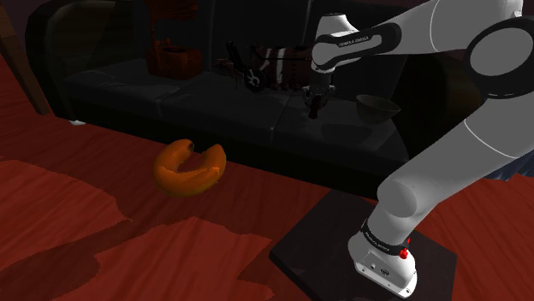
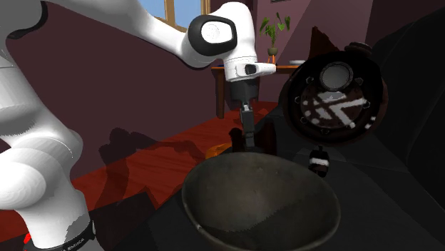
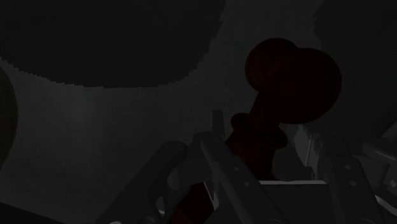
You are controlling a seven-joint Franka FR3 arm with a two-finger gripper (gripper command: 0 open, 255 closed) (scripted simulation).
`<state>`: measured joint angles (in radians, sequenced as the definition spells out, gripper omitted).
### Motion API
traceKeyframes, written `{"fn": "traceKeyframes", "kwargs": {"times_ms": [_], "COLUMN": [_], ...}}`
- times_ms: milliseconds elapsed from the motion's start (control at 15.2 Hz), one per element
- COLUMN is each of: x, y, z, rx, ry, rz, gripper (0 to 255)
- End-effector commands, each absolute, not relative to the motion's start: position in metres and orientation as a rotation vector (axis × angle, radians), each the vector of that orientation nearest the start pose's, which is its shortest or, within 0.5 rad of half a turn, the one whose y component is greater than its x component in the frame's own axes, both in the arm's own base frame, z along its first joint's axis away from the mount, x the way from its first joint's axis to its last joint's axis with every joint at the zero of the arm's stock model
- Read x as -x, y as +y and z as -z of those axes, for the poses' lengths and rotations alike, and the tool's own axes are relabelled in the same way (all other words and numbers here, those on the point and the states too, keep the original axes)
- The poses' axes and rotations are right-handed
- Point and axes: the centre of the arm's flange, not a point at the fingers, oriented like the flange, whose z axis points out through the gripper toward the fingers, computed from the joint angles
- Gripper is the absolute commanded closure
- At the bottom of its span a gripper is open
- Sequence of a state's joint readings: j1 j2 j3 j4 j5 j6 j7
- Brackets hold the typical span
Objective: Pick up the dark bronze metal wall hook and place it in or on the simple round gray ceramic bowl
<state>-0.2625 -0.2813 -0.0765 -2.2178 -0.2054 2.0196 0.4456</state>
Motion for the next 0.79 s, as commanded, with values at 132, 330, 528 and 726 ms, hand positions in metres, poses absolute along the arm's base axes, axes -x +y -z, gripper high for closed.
{"fn": "traceKeyframes", "kwargs": {"times_ms": [132,330,528,726], "x": [-0.445,-0.445,-0.445,-0.445], "y": [-0.173,-0.173,-0.173,-0.173], "z": [-0.521,-0.537,-0.553,-0.569], "rx": [3.1,3.1,3.1,3.1], "ry": [1.133,1.133,1.133,1.133], "rz": [0.153,0.153,0.153,0.153], "gripper": [255,255,255,255]}}
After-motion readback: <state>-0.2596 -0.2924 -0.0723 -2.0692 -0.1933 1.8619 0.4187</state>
